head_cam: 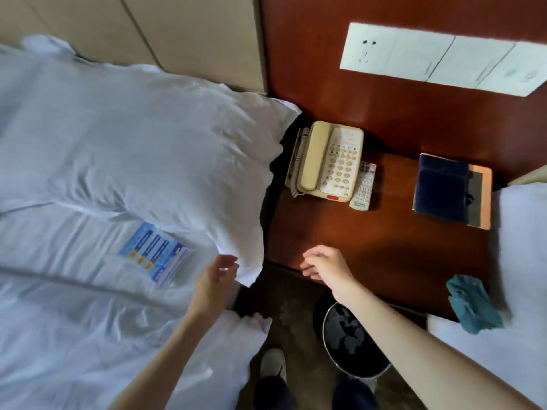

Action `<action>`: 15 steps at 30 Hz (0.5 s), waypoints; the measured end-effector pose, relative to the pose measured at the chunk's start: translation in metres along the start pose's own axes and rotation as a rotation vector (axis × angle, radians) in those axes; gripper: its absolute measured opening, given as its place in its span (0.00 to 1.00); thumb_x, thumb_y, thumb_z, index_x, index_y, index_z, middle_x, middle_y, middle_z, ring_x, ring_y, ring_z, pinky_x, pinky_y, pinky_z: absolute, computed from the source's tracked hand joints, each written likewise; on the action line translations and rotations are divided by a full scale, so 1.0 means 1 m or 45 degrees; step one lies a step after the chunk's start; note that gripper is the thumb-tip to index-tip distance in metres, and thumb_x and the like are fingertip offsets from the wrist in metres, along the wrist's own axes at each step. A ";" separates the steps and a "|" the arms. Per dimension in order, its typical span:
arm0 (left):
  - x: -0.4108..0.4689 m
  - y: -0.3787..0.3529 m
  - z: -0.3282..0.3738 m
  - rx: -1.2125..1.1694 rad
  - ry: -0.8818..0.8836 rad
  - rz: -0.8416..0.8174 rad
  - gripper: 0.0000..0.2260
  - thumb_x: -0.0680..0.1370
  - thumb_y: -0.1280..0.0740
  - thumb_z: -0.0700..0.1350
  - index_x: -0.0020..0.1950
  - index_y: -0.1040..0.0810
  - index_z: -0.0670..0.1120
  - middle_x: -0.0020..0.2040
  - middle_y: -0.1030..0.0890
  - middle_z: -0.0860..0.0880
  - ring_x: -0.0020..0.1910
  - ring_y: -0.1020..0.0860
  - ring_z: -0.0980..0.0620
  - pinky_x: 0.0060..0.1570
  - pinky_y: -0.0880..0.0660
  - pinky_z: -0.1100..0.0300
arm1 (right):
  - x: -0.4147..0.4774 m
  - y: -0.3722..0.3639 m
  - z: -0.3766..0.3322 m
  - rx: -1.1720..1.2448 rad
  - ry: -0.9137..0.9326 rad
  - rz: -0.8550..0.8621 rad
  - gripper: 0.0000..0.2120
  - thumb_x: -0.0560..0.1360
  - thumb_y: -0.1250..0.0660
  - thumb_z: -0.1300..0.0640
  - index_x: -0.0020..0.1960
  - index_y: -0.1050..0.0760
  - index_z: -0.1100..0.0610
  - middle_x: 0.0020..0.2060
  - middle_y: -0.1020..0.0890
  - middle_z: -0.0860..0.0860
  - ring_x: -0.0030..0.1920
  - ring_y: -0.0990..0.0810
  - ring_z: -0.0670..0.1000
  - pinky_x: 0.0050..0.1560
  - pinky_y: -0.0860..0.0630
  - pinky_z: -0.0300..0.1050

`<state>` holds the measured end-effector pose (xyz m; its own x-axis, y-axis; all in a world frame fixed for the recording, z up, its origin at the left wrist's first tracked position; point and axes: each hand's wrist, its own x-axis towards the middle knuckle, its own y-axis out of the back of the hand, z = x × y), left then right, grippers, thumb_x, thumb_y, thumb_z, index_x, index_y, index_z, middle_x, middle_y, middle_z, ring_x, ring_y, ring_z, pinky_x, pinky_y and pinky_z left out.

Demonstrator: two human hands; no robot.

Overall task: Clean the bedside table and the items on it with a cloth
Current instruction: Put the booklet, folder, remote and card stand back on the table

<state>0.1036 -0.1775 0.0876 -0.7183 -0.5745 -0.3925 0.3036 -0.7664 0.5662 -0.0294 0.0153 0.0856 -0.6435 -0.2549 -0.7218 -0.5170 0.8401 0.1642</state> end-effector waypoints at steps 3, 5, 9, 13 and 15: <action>-0.006 0.039 -0.030 0.027 0.036 0.128 0.06 0.78 0.36 0.37 0.54 0.22 0.40 0.47 0.17 0.44 0.44 0.19 0.45 0.47 0.25 0.55 | -0.007 -0.052 -0.004 -0.046 0.004 -0.082 0.06 0.76 0.39 0.65 0.45 0.23 0.59 0.39 0.17 0.58 0.33 0.21 0.51 0.35 0.27 0.39; -0.009 0.059 -0.047 0.005 0.075 0.206 0.05 0.77 0.35 0.36 0.52 0.22 0.41 0.47 0.18 0.44 0.43 0.20 0.45 0.47 0.26 0.55 | -0.013 -0.083 -0.008 -0.103 0.004 -0.138 0.06 0.76 0.39 0.65 0.45 0.24 0.60 0.39 0.18 0.58 0.34 0.22 0.52 0.36 0.27 0.41; -0.009 0.089 -0.074 0.001 0.152 0.358 0.06 0.76 0.34 0.36 0.52 0.22 0.41 0.48 0.18 0.44 0.43 0.21 0.46 0.45 0.28 0.57 | -0.021 -0.134 -0.019 -0.211 0.001 -0.240 0.07 0.76 0.39 0.64 0.49 0.23 0.63 0.40 0.18 0.57 0.35 0.22 0.50 0.35 0.27 0.38; 0.003 0.102 -0.094 0.118 0.193 0.377 0.09 0.75 0.32 0.37 0.54 0.24 0.39 0.53 0.23 0.41 0.40 0.23 0.49 0.42 0.30 0.58 | -0.020 -0.170 -0.034 -0.298 0.048 -0.286 0.07 0.73 0.39 0.66 0.48 0.23 0.63 0.39 0.18 0.58 0.35 0.21 0.52 0.37 0.26 0.39; 0.010 0.102 -0.100 0.180 0.212 0.339 0.12 0.74 0.31 0.38 0.56 0.25 0.39 0.55 0.26 0.41 0.44 0.22 0.45 0.45 0.27 0.54 | -0.018 -0.183 -0.040 -0.309 0.063 -0.289 0.07 0.72 0.39 0.67 0.47 0.23 0.64 0.38 0.18 0.58 0.35 0.21 0.52 0.36 0.27 0.40</action>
<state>0.1902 -0.2902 0.0693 -0.5100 -0.7970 -0.3236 0.3688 -0.5425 0.7548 0.0540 -0.1530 0.0955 -0.5203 -0.4505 -0.7255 -0.7657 0.6224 0.1626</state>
